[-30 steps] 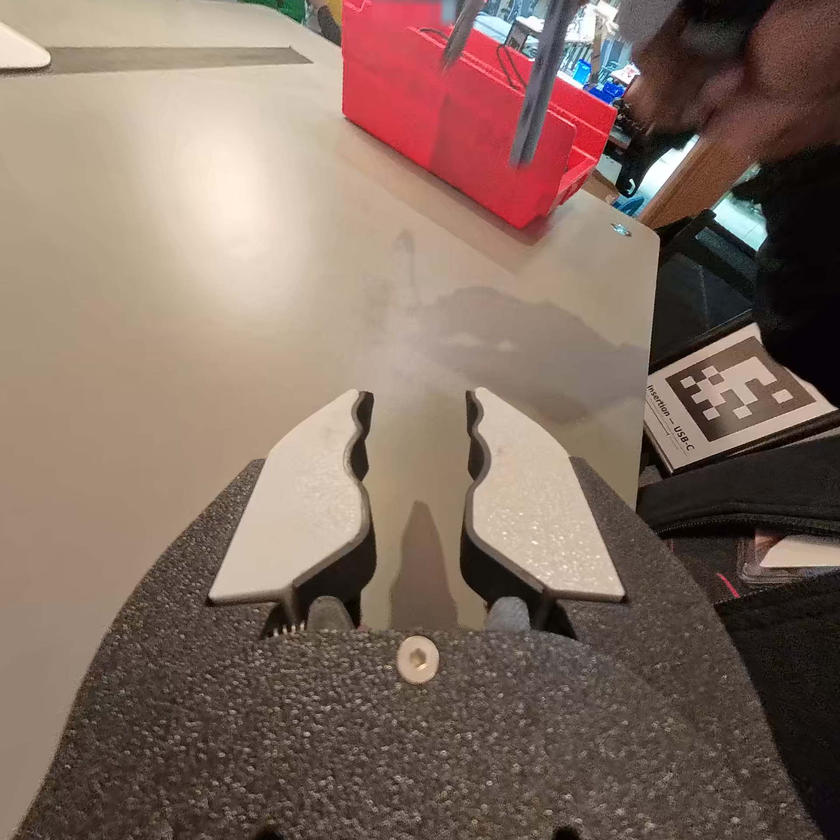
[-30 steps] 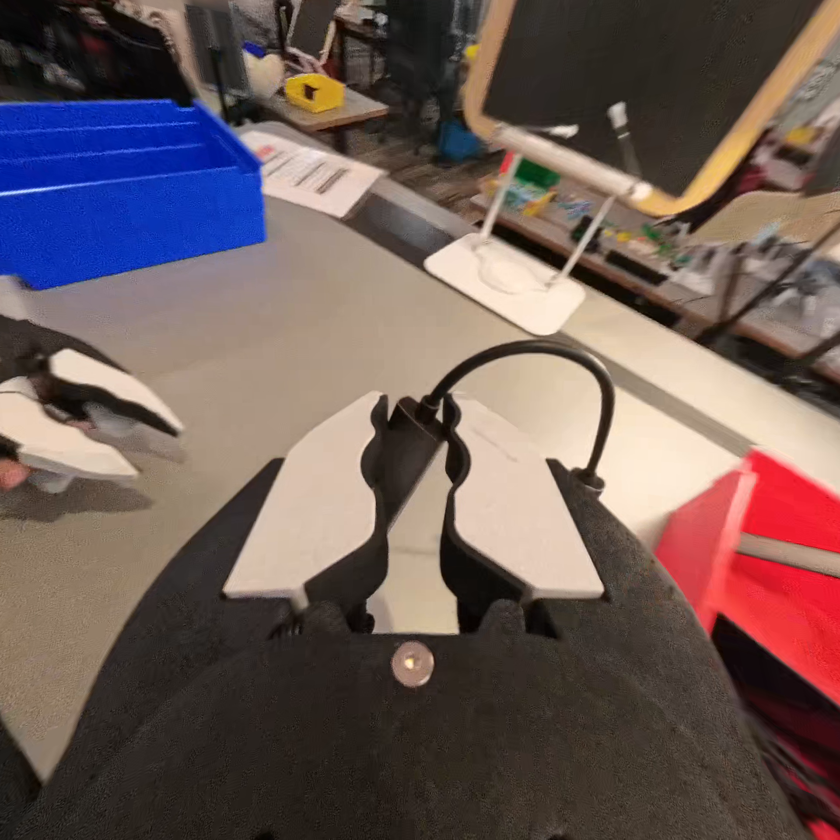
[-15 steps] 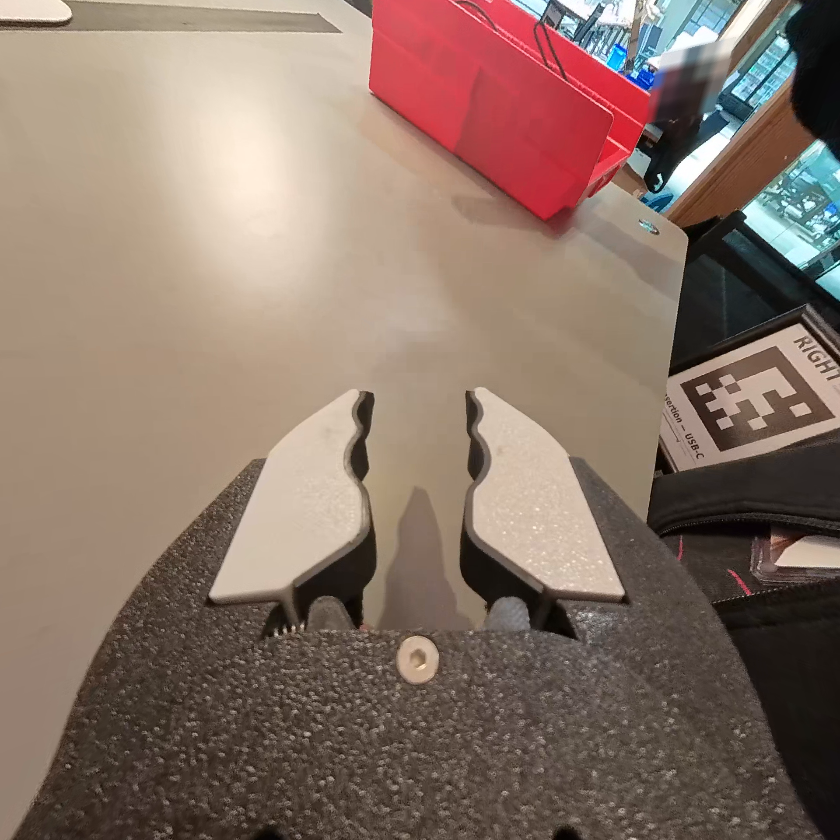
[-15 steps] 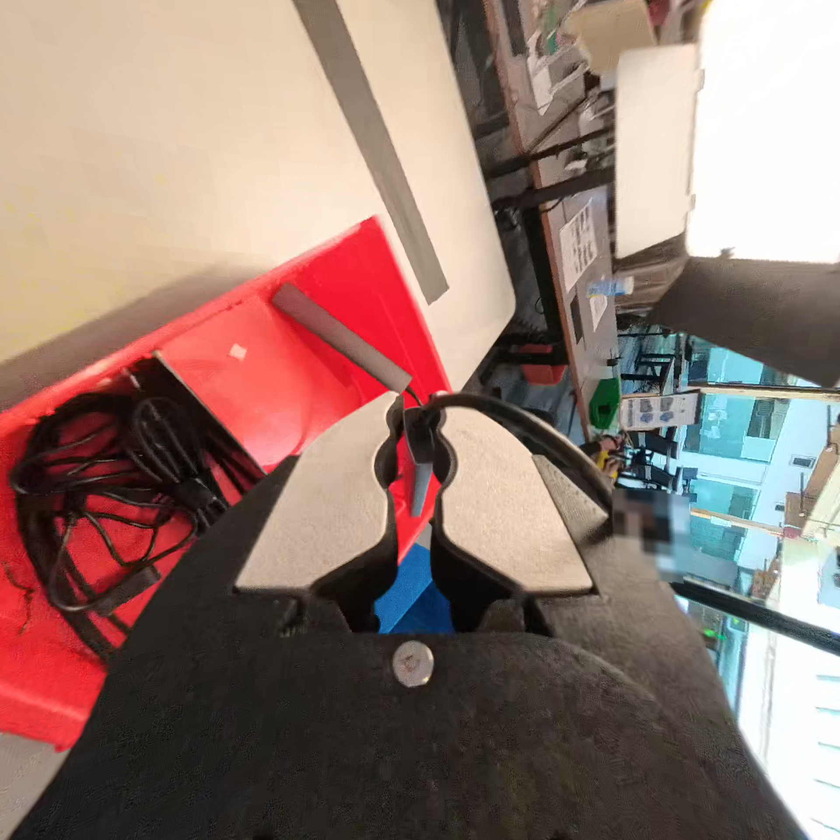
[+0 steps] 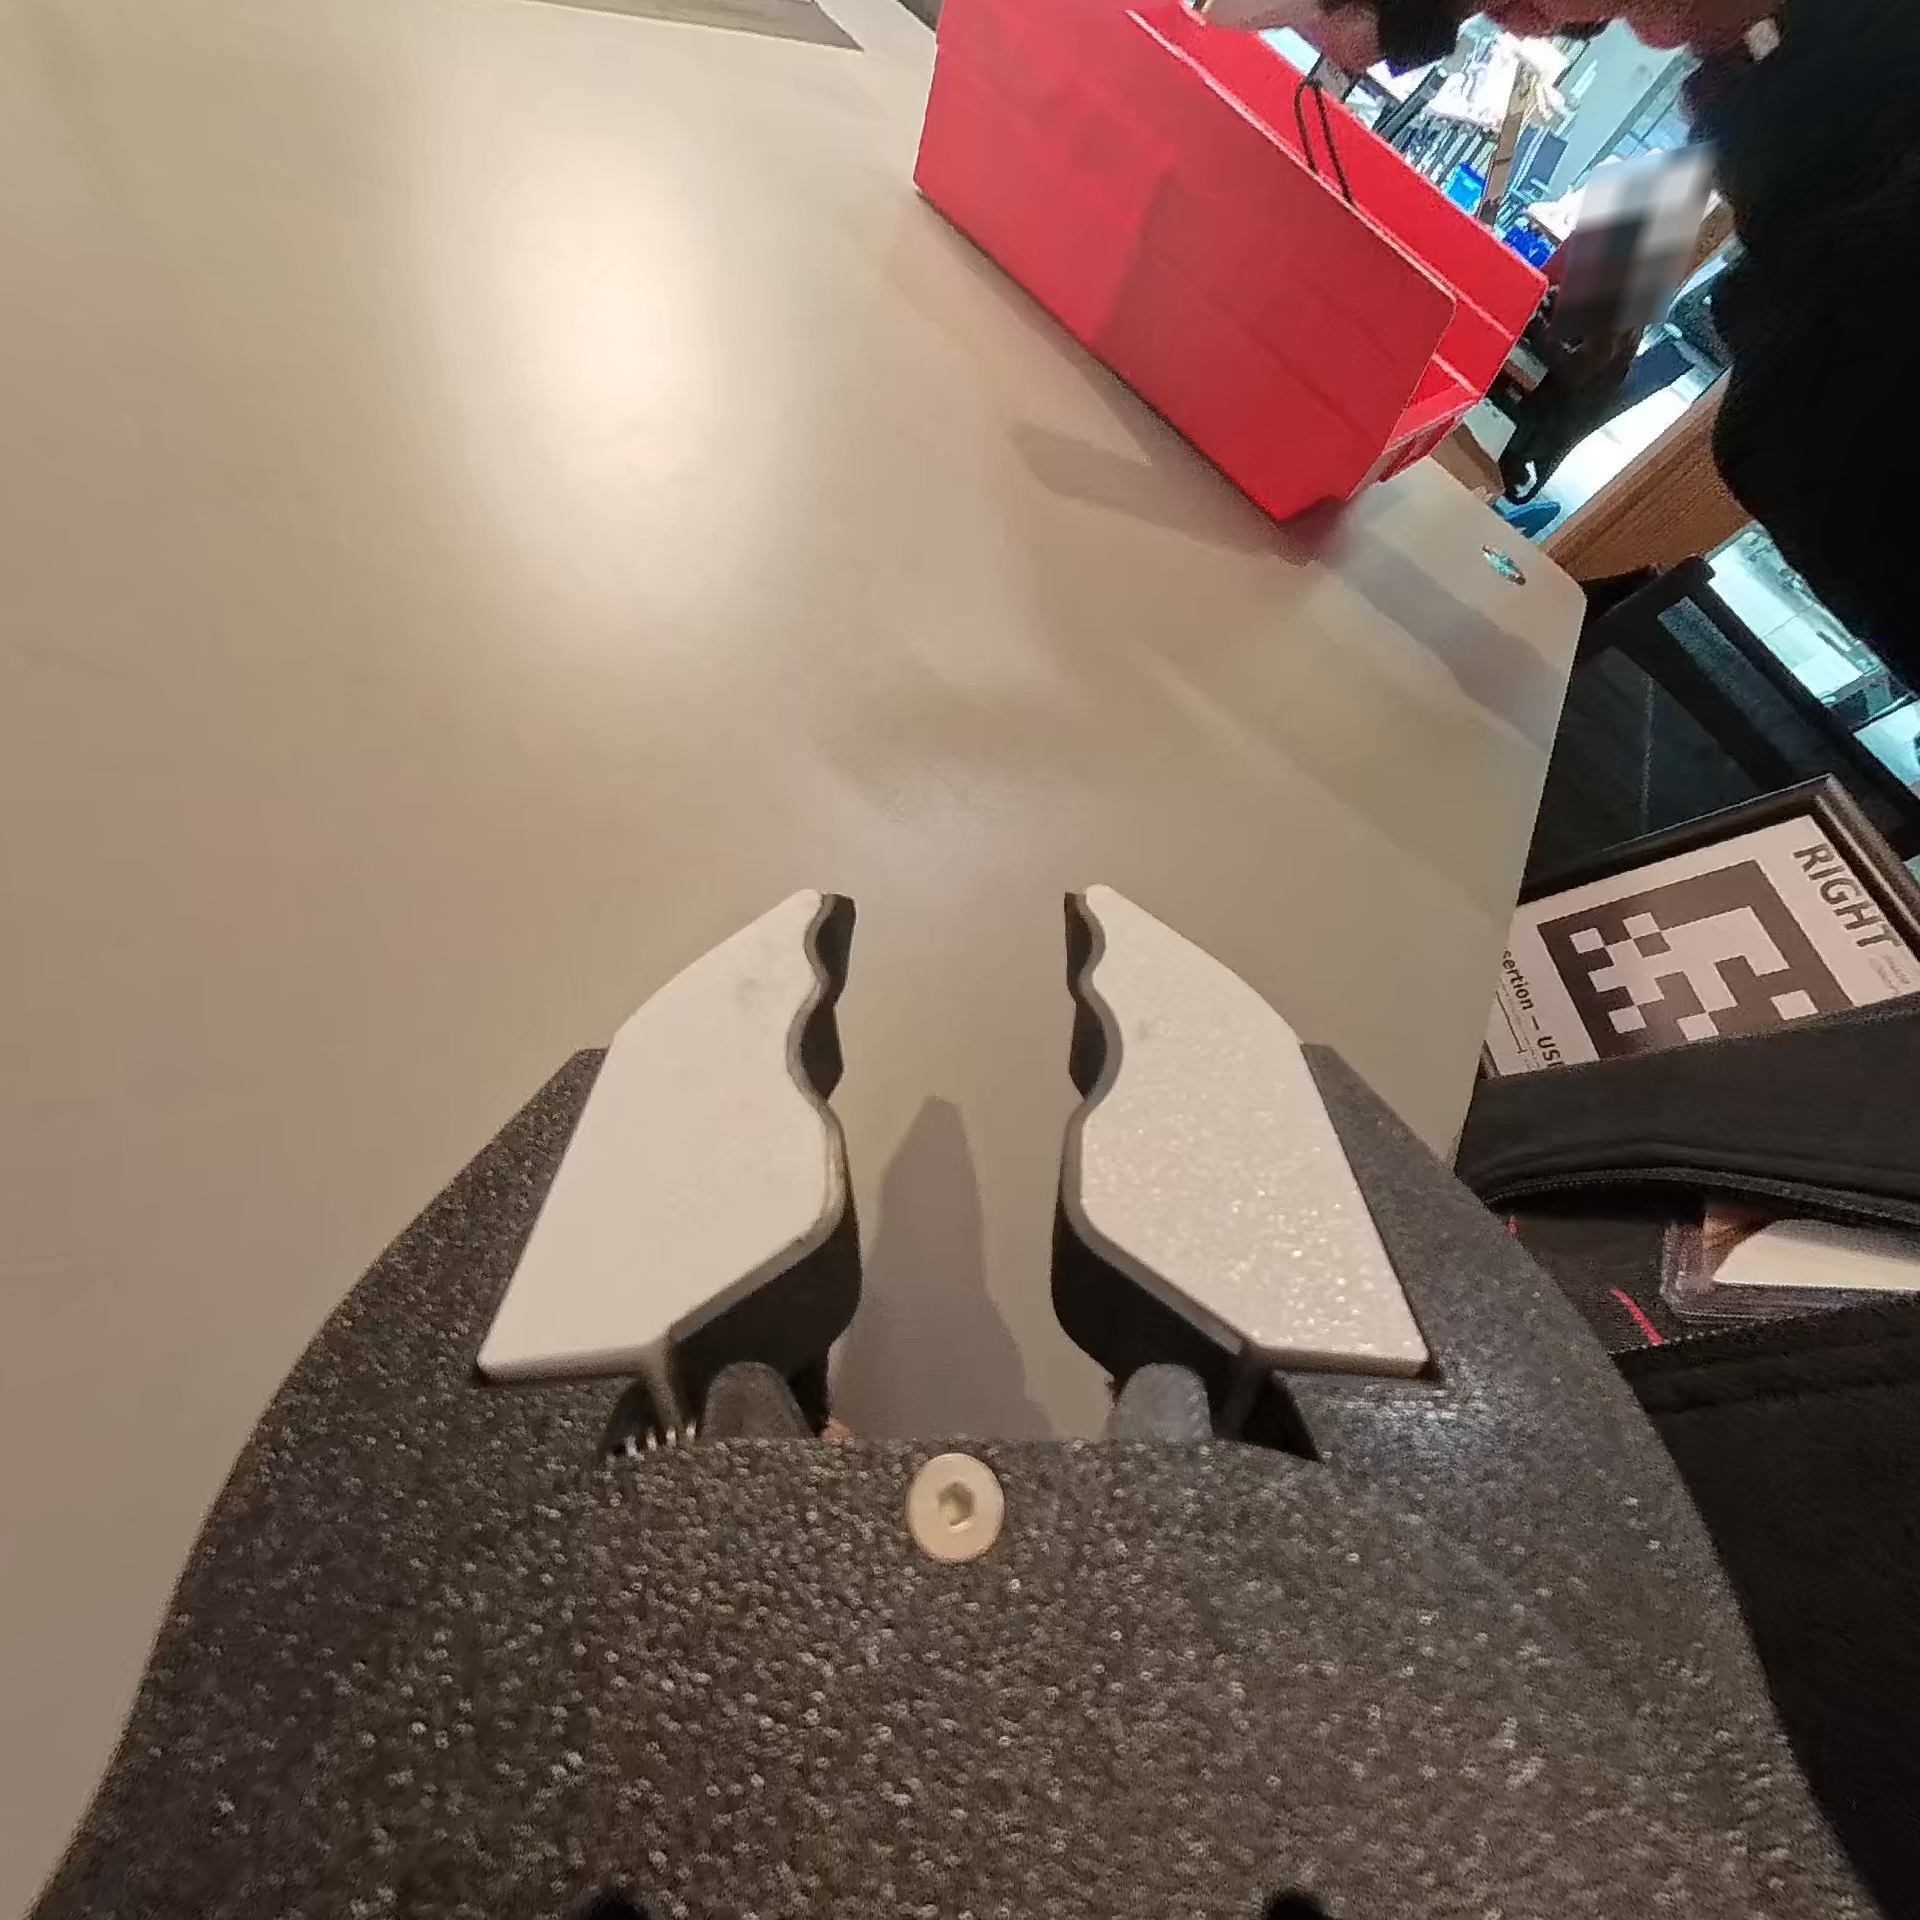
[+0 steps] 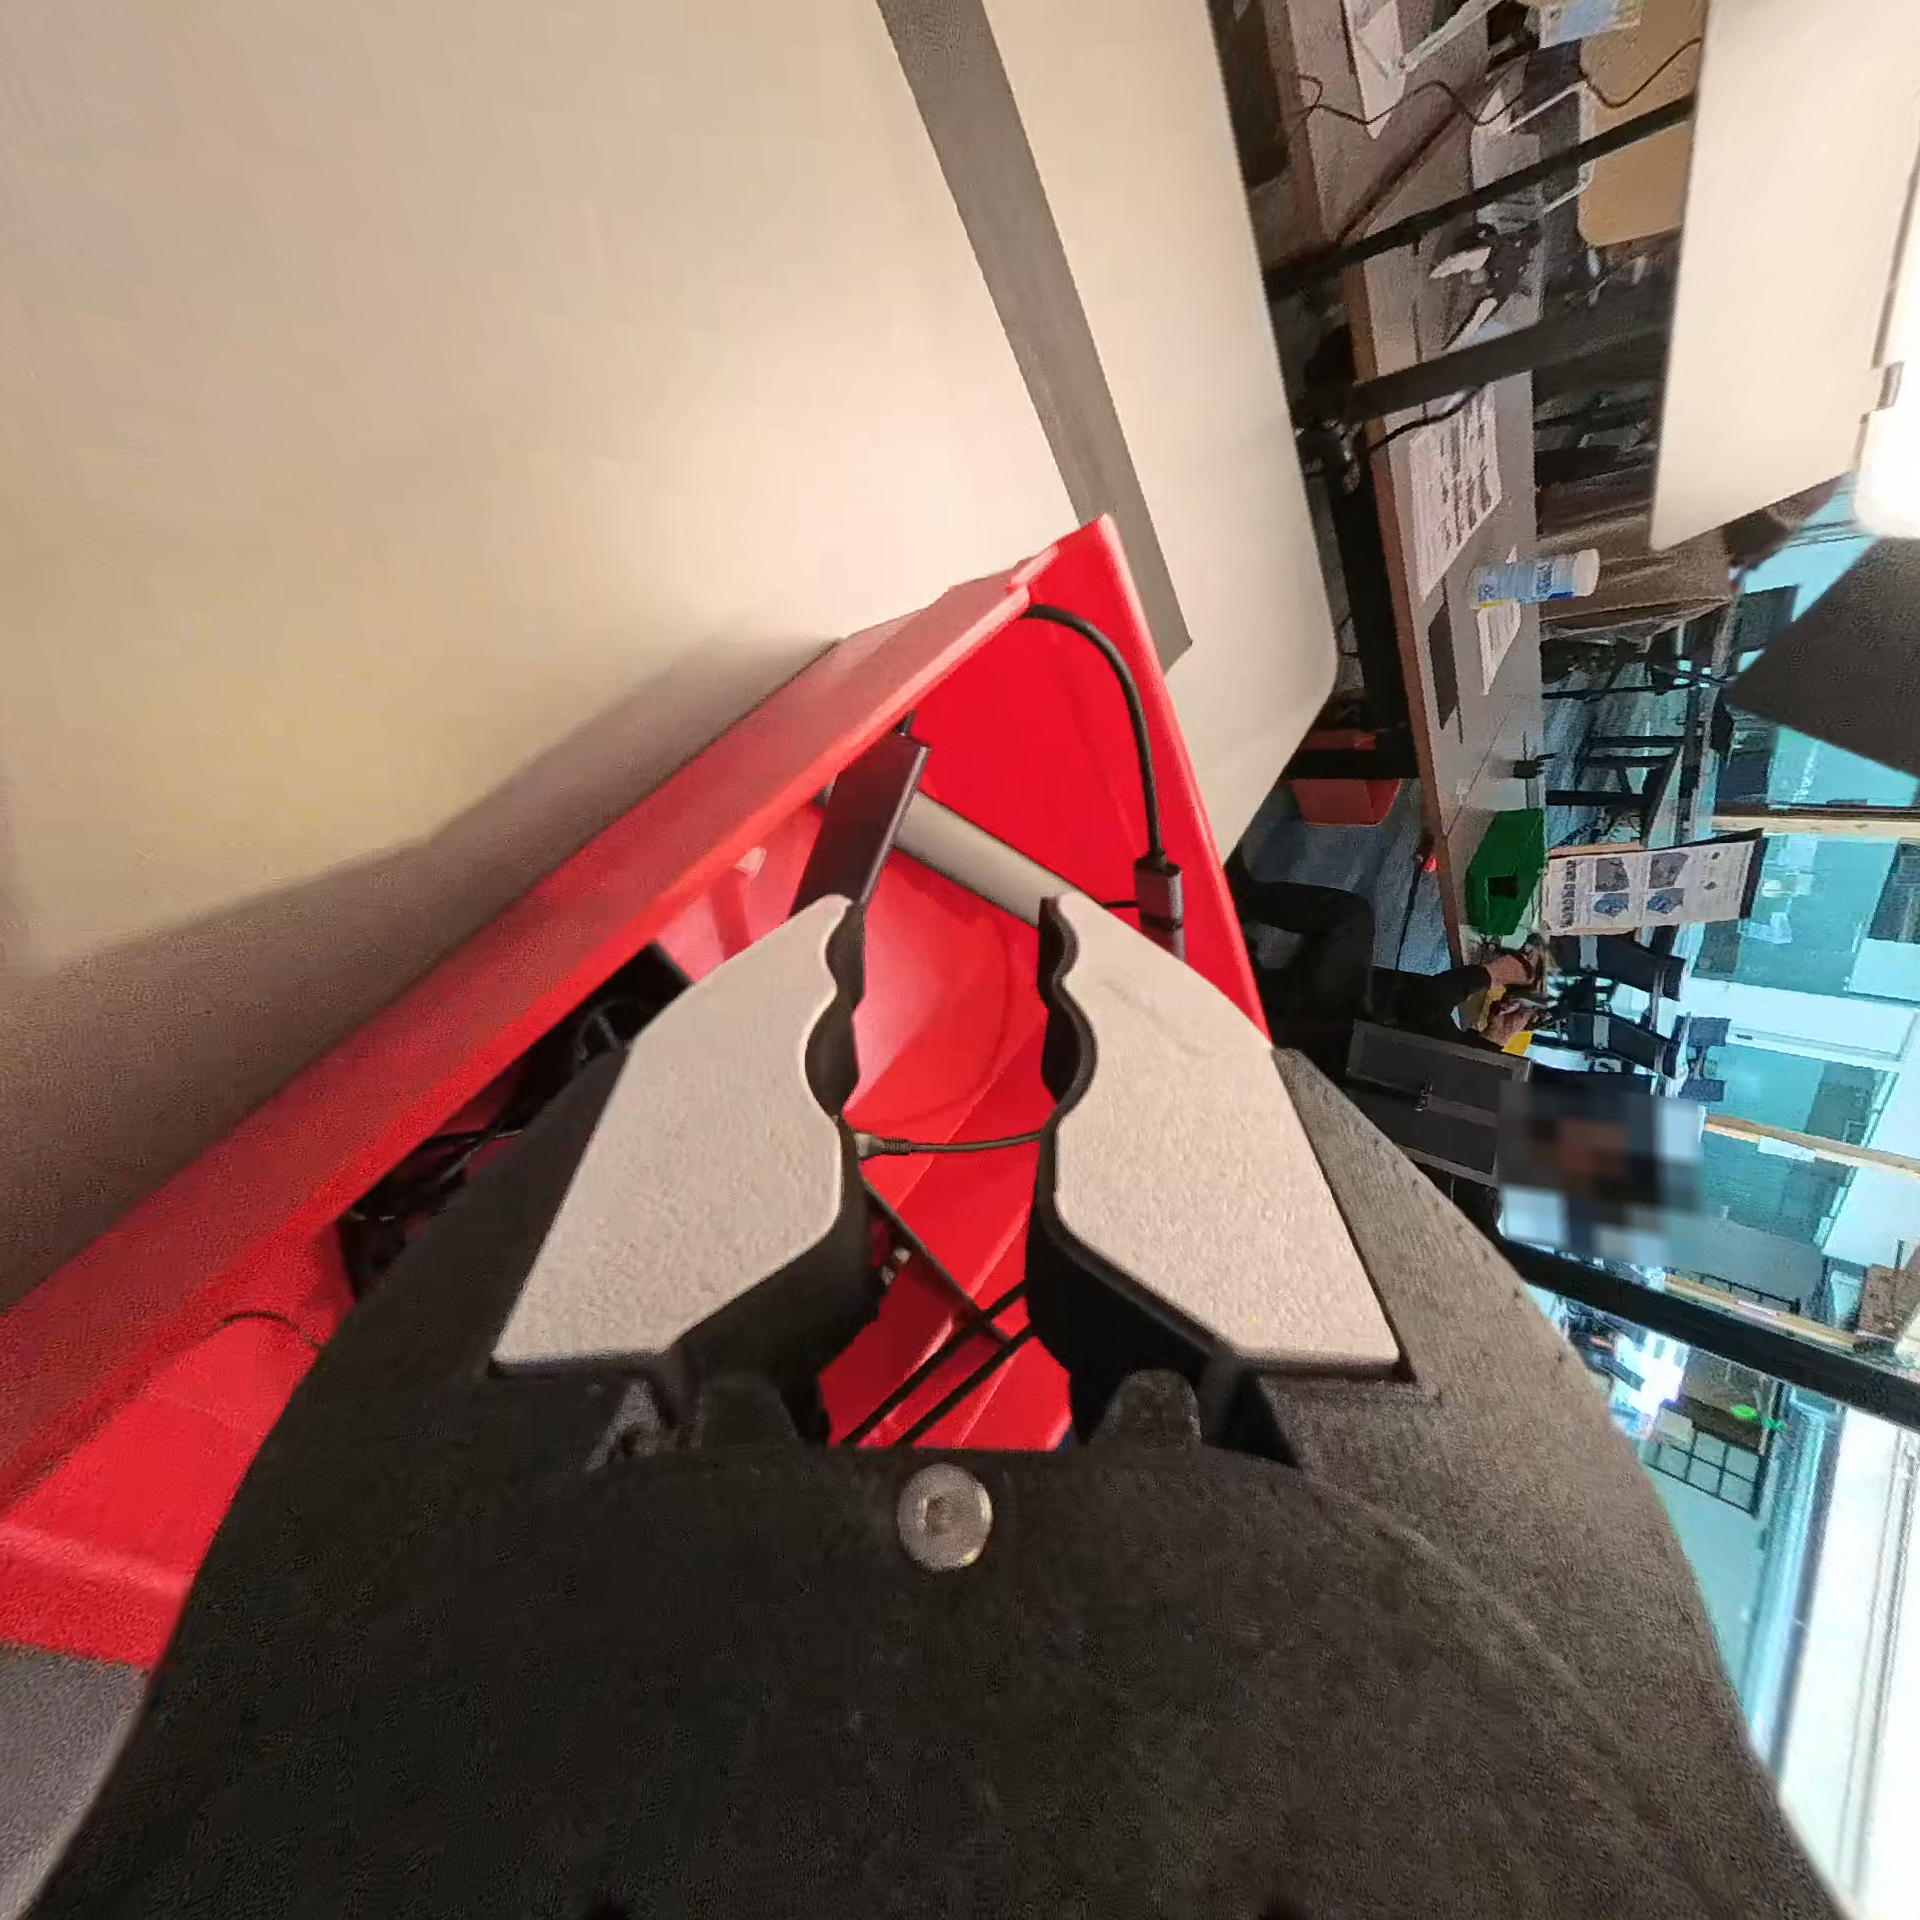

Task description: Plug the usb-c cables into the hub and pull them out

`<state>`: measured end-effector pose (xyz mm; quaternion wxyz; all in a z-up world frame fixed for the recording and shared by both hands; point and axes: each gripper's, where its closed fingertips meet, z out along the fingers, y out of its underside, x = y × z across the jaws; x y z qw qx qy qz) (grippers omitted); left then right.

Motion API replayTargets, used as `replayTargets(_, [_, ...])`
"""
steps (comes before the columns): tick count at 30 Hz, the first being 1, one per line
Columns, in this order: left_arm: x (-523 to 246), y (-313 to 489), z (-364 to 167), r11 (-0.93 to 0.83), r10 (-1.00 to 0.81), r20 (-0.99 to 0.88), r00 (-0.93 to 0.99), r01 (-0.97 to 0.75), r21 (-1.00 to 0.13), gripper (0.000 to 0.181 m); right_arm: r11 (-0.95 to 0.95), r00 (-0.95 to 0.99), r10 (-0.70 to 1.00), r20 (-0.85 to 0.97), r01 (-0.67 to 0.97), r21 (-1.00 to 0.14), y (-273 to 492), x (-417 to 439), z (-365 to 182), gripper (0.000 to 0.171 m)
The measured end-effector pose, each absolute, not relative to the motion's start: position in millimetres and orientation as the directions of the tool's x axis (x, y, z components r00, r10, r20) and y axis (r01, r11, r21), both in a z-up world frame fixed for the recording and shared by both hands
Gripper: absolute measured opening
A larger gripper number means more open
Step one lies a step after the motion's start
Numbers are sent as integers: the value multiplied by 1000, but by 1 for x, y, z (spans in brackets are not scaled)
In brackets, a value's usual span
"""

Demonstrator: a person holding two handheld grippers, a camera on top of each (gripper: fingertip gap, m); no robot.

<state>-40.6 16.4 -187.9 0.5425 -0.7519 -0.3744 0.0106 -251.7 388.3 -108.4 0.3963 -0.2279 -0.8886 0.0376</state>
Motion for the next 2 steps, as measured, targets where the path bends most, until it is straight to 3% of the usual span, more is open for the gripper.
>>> replayTargets(1, [-42,17,-188,-137,576,385,721,549,-825,41,891,-574,440,691,373,-258,383,-247,-103,31])
replayTargets(2, [-43,19,-188,-141,576,380,724,546,-826,41,890,-569,445,692,369,-268,377,-242,-98,31])
